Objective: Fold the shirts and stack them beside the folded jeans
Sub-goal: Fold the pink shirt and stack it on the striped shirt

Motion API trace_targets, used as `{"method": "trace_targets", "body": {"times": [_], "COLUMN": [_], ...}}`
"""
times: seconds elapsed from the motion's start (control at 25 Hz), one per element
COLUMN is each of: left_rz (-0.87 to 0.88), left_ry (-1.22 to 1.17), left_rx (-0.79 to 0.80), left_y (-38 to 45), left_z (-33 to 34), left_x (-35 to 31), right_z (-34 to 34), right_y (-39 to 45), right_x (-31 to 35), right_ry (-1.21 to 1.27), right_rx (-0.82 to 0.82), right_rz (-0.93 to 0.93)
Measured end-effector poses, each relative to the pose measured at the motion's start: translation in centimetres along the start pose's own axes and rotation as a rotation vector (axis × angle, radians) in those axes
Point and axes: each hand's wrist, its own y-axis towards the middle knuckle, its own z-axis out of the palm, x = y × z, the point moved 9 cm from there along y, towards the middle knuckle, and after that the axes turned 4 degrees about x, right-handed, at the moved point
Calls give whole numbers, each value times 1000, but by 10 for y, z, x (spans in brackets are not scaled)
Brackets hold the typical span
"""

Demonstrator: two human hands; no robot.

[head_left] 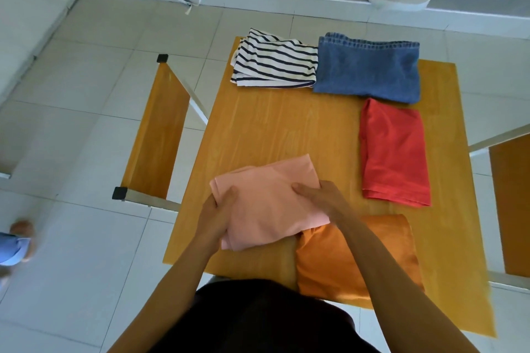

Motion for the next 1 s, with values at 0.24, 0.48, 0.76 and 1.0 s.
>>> {"method": "trace_targets", "body": {"times": [0.24, 0.48, 0.76, 1.0], "left_rz": [11, 240, 558, 519], "left_ry": [140, 293, 356, 438], "left_rx": [41, 67, 20, 12], "left_y": [37, 97, 182, 267], "left_z": [5, 10, 27, 52], "left_x": [-29, -140, -342, -398], "right_z": [-1, -22, -80, -106], "right_y": [3, 38, 108, 190], "right_x": [0, 72, 234, 286], "right_ry": [166, 257, 292, 123], "right_rx": [10, -95, -232, -308], "right_rz": [-2, -117, -327, -255]}}
